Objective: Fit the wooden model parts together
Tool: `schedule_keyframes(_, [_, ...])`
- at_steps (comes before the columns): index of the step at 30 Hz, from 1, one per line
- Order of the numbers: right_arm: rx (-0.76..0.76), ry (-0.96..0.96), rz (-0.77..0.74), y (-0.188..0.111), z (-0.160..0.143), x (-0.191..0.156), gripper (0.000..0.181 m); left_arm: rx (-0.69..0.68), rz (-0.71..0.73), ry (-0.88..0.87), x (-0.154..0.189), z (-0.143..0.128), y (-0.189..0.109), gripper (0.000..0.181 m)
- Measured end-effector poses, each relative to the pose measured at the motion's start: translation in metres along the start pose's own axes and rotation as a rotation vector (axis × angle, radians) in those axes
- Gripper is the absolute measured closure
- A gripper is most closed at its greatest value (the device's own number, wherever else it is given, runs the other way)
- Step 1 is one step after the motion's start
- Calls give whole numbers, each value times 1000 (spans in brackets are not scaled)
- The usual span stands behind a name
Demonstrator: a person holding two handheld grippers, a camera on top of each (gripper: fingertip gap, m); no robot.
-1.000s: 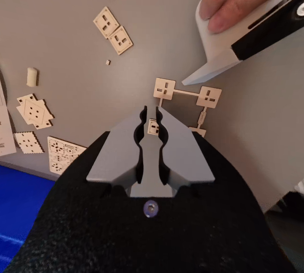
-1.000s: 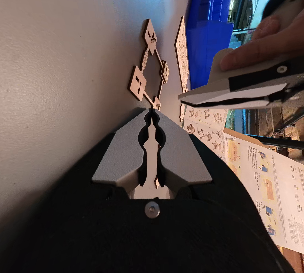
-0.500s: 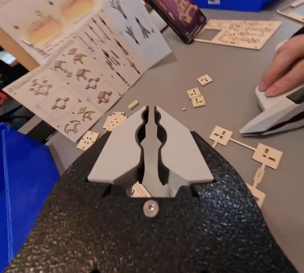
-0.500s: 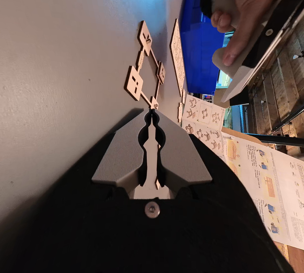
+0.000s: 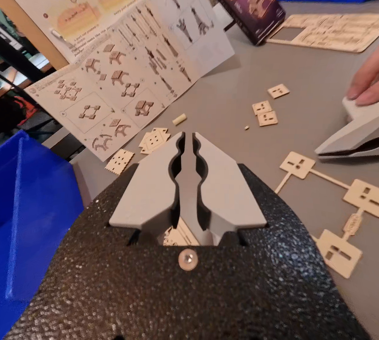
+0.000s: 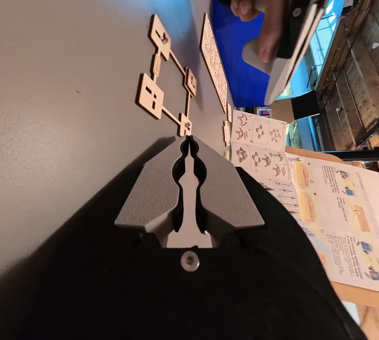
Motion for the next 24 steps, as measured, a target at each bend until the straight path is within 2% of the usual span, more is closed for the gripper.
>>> schedule_keyframes(5, [41, 116, -7, -2, -5, 3, 181, -93, 77, 76, -5, -8, 1, 180])
schedule_keyframes(9, [40, 120, -10, -2, -6, 3, 181, -132, 58, 112, -1, -10, 4, 181])
schedule_keyframes(16, [30, 133, -12, -2, -7, 4, 181, -120, -288, -36, 26, -11, 8, 181])
schedule_keyframes(19, [-13, 164, -22, 0, -12, 6, 181, -118, -561, -138, 46, -10, 3, 179])
schedule_keyframes(21, [-30, 200, -14, 1, -16, 9, 181, -143, -596, -116, 50, -10, 4, 178])
schedule_keyframes(24, [27, 314, 7, 2, -15, 22, 181, -203, -624, -30, 55, -9, 8, 176])
Point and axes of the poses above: each gripper's, where its closed fingertips meet, y out along the fingers, z out of its top, x = y × z across the jaws, the point moved 8 cm from there along -y, back along the fingers, and after that the axes turned 9 degrees about x, right-handed, at the moved point
